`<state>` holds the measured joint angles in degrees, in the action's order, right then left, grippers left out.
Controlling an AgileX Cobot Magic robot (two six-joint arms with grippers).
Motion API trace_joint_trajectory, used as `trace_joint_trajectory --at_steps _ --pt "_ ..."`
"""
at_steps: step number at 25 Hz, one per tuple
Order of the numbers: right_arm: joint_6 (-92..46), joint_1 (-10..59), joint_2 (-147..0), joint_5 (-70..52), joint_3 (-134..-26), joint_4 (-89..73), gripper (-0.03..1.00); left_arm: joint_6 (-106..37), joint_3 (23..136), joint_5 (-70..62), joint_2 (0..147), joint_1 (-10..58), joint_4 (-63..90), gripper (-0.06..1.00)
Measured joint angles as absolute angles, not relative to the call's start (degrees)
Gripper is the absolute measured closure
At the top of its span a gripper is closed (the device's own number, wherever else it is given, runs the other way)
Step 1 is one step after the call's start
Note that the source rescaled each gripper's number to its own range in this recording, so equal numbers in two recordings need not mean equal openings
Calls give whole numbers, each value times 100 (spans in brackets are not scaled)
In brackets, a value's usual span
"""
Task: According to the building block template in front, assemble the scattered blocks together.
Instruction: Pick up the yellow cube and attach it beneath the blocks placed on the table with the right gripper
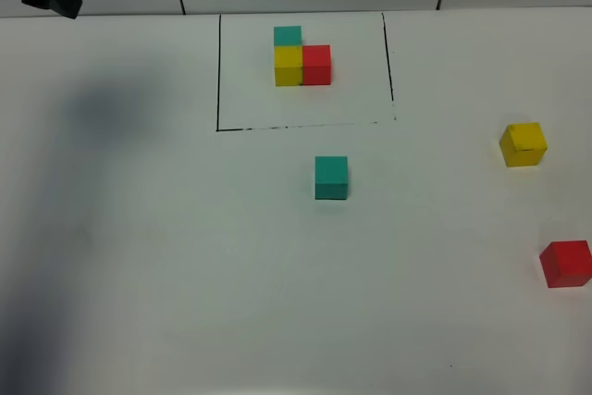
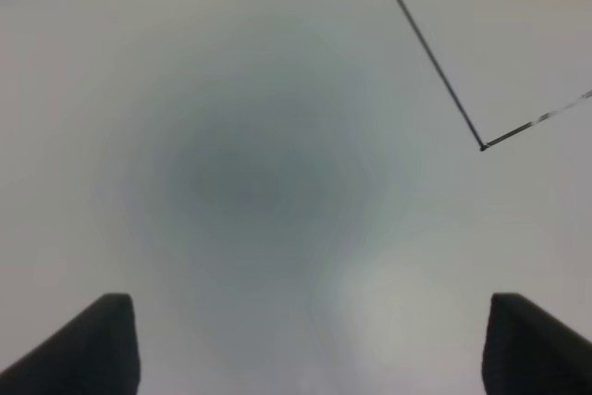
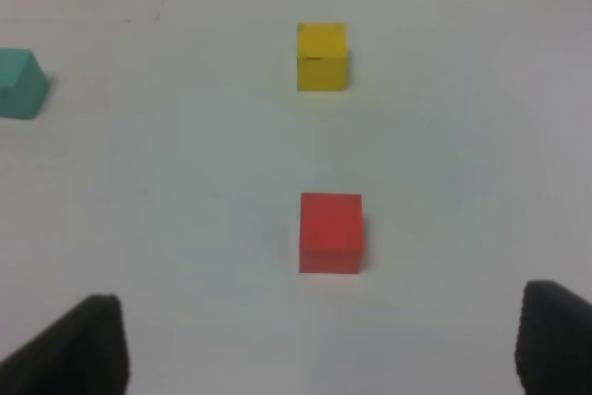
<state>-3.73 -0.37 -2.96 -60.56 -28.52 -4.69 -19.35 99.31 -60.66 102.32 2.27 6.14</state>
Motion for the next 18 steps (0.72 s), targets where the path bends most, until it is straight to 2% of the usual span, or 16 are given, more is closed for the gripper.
trace_joint_trajectory --at_steps 7,18 --pt "-373 -37 -296 -6056 -2852 -469 23 -1746 7906 -5046 8528 188 701 -3" --pt "-373 -37 -296 -6056 -2852 -474 23 -863 6058 -4752 5531 188 635 -3"
